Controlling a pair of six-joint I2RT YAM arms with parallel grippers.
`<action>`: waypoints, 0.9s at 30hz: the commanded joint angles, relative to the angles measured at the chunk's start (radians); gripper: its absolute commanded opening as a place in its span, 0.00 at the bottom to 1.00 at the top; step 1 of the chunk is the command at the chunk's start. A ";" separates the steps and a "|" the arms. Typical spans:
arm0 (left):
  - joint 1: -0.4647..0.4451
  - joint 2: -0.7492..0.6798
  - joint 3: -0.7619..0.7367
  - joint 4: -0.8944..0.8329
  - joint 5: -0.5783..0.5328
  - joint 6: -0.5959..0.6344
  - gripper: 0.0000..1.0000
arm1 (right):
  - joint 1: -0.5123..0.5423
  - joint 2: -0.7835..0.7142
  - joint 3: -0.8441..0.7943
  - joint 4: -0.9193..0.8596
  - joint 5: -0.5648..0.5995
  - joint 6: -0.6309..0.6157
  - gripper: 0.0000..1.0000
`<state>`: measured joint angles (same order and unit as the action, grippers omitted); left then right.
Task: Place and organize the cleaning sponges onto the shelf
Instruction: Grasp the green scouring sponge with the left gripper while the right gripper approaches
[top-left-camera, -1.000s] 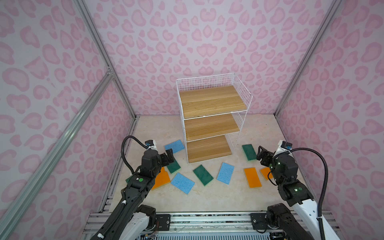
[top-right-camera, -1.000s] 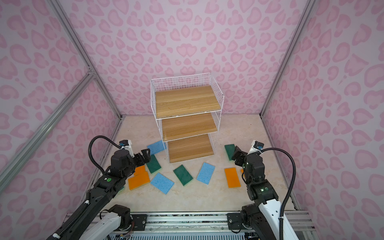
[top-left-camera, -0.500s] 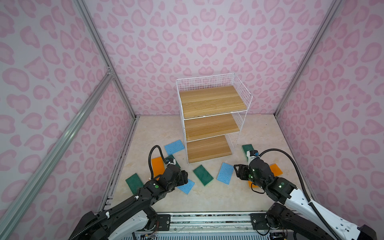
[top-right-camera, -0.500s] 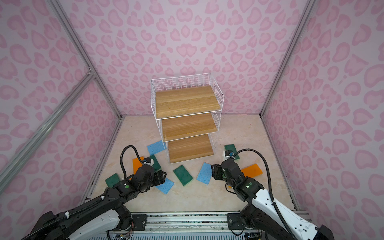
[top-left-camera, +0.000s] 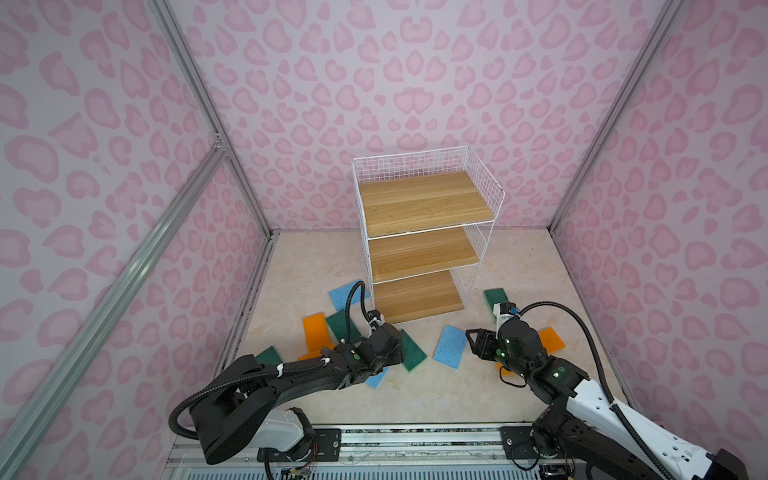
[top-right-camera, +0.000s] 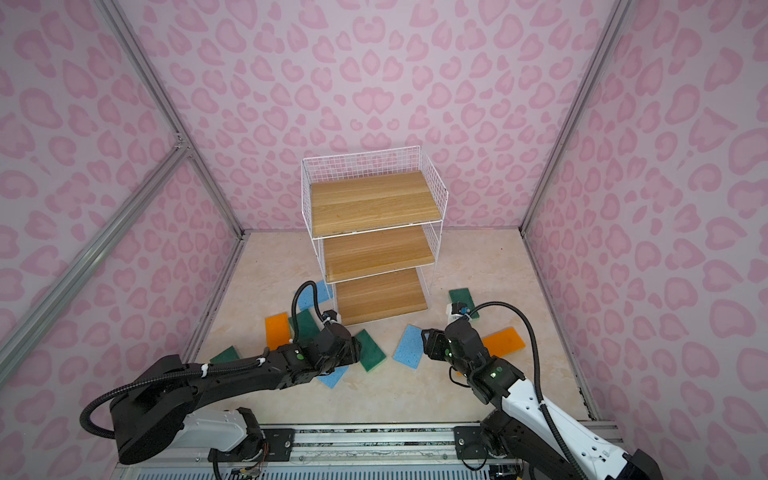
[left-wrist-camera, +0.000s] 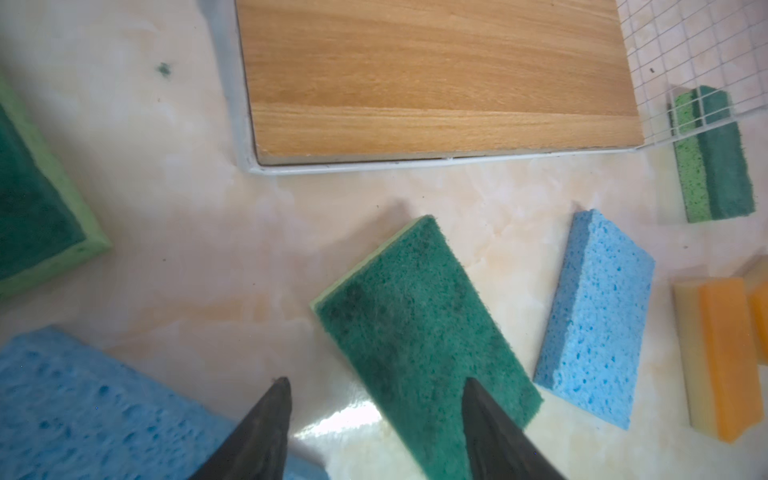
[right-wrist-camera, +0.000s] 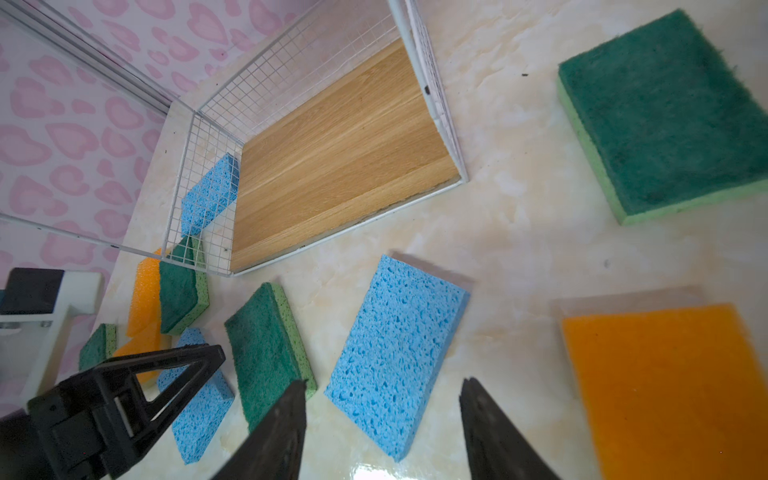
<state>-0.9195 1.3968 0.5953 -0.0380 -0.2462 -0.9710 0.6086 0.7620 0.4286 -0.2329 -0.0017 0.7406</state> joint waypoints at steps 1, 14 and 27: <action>-0.008 0.039 0.022 0.048 -0.040 -0.062 0.64 | -0.030 -0.024 -0.010 0.024 -0.052 0.000 0.60; -0.008 0.148 0.021 0.151 -0.029 -0.098 0.44 | -0.047 -0.027 0.005 -0.004 -0.112 -0.010 0.62; -0.009 0.075 0.010 0.175 -0.024 -0.060 0.04 | -0.047 0.019 0.023 0.015 -0.220 -0.026 0.73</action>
<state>-0.9287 1.5116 0.6067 0.1287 -0.2646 -1.0473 0.5610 0.7731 0.4419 -0.2340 -0.1761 0.7364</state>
